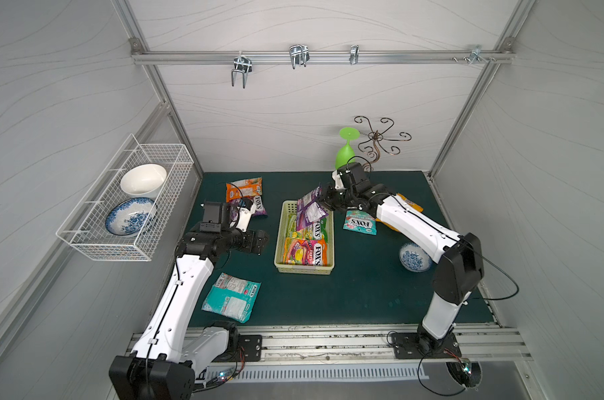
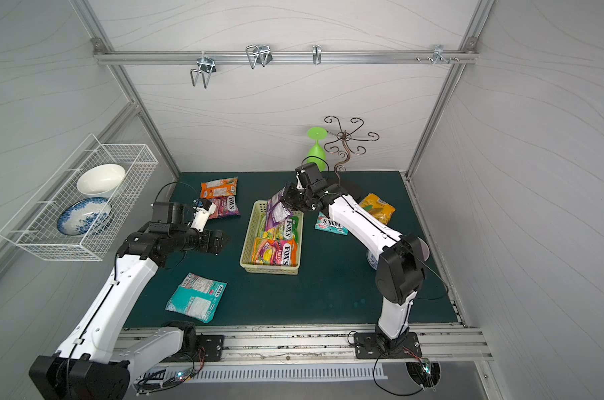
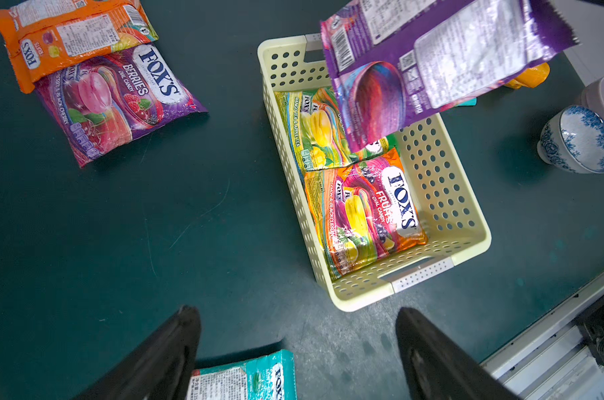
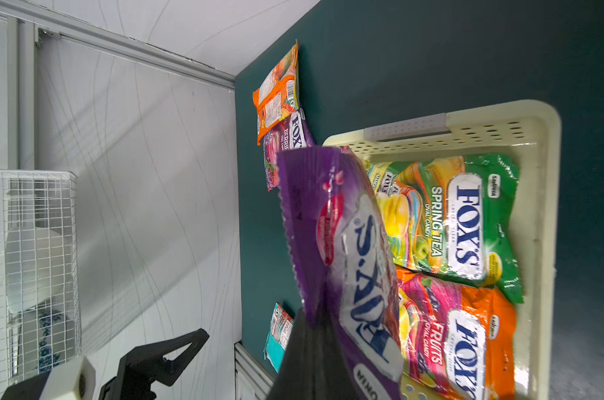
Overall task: Put the candies in the basket
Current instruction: Place the candy in the basket.
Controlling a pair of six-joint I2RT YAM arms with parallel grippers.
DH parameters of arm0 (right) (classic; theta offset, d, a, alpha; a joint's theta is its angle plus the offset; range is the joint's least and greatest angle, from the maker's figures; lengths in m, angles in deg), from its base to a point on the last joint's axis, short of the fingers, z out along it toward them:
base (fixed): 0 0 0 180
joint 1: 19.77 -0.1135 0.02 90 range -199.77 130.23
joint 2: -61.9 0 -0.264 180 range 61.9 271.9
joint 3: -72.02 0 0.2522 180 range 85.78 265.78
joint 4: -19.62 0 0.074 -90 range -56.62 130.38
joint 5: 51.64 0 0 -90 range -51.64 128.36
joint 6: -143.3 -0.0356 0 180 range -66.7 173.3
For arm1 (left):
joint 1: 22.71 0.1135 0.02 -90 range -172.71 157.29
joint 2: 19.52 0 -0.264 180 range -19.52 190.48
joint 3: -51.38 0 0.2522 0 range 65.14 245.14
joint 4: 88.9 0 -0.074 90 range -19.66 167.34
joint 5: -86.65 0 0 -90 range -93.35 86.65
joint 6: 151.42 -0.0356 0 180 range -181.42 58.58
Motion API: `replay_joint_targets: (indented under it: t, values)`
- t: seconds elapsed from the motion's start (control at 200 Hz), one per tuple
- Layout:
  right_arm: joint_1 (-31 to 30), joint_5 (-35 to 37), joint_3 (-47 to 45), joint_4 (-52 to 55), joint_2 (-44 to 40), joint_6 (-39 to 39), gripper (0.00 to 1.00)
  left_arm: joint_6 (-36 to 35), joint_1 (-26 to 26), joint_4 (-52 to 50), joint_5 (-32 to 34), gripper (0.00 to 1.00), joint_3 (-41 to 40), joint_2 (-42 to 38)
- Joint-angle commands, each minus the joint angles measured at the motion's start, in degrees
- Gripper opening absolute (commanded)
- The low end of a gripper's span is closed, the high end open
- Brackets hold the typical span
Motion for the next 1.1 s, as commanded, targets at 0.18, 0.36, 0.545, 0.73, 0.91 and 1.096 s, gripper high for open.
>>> replay_joint_targets:
  t: [0.18, 0.36, 0.545, 0.73, 0.91, 1.096]
  values:
    - [-1.2, -1.5, 6.8, -5.6, 8.7, -5.0, 0.00, -0.7, 0.3, 1.3, -0.6, 0.93, 0.1, -0.5]
    - [-1.3, -2.0, 8.5, -7.2, 12.3, -7.4, 0.00, -0.5, 0.3, 1.4, -0.8, 0.93, 0.1, -0.4]
    - [-1.3, -2.2, 8.5, -7.9, 14.5, -9.0, 0.00, -0.5, 0.3, 0.9, -0.4, 0.93, 0.7, -0.3]
    - [-1.2, -1.3, 4.7, -8.7, 13.9, -9.2, 0.00, -0.5, 0.1, 1.0, -0.4, 0.93, 0.6, -0.1]
    - [-1.1, -1.7, 1.1, -8.9, 13.0, -8.3, 0.00, -0.7, -0.1, 1.6, -0.8, 0.93, -0.1, -0.3]
    - [-0.8, 0.2, -2.8, -8.7, 11.0, -6.4, 0.00, -0.6, 0.0, 1.7, -1.0, 0.93, -0.2, -0.7]
